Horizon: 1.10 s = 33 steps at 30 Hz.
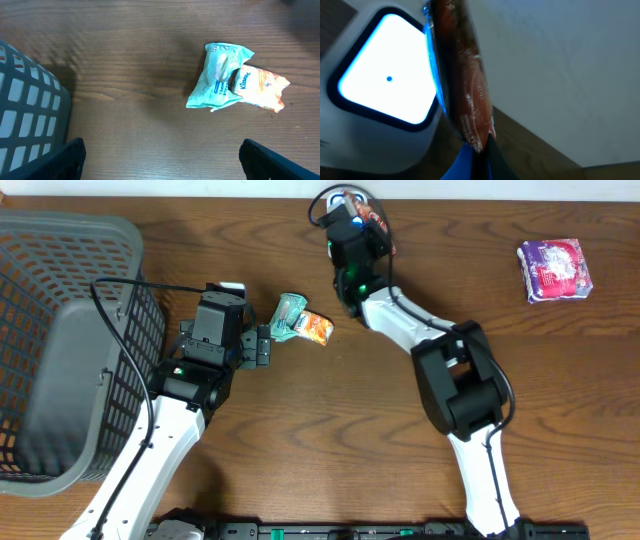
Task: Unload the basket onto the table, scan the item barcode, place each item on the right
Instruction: 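Lift the red bar wrapper and hold it up to the scanner, then drop the red bar wrapper beside the red-purple pack, release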
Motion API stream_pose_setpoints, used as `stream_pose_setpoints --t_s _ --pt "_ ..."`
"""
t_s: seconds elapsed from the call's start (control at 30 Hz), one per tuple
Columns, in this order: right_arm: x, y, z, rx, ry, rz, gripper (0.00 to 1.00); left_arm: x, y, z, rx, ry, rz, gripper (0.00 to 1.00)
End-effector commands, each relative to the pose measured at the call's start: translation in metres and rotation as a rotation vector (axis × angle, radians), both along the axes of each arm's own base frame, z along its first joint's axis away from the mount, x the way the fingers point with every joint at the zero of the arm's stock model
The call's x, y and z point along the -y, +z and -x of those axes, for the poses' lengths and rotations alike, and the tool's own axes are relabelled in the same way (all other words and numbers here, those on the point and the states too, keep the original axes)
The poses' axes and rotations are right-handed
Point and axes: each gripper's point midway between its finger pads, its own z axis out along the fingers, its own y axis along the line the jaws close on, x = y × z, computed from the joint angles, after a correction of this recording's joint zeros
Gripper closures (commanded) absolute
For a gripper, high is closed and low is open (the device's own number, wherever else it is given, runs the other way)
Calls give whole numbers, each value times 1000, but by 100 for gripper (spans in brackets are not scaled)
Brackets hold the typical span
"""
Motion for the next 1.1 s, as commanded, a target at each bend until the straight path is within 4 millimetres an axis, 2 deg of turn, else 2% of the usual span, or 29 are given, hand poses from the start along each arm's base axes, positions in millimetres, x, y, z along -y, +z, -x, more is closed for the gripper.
stream_pose_setpoints --t_s 0.0,0.1,0.17,0.23,0.37,0.43,0.53,0.63,0.7,0.73,0.83,0.87,0.9,1.0,1.07 --pt "14 56 0 148 -147 -64 99 -1 0 0 -1 11 4 2" --pt "33 79 -8 142 -194 -83 99 -1 0 0 -1 11 4 2" --pt "55 87 -12 113 -243 -111 99 -1 0 0 -1 11 4 2" --pt "88 88 -11 68 -326 -162 99 -1 0 0 -1 11 4 2" --pt "157 57 -2 -122 -442 -304 99 -1 0 0 -1 11 4 2" --pt "207 36 14 -206 -560 -370 99 -1 0 0 -1 11 4 2" --pt "263 16 39 -285 -706 -397 99 -1 0 0 -1 11 4 2" --pt "296 -10 59 -428 -729 -503 97 -1 0 0 -1 11 4 2" --pt "305 -18 66 -476 -734 -553 85 -1 0 0 -1 11 4 2" --pt "308 -20 69 -488 -738 -565 82 -1 0 0 -1 11 4 2" --pt "318 -22 76 -505 -762 -567 56 -1 0 0 -1 11 4 2" --pt "318 -21 76 -507 -762 -567 25 -1 0 0 -1 11 4 2" --pt "315 -20 77 -511 -759 -568 1 -1 0 0 -1 11 4 2" --pt "300 -15 81 -519 -757 -590 1 -1 0 0 -1 11 4 2" --pt "281 -9 84 -542 -729 -614 1 -1 0 0 -1 11 4 2"
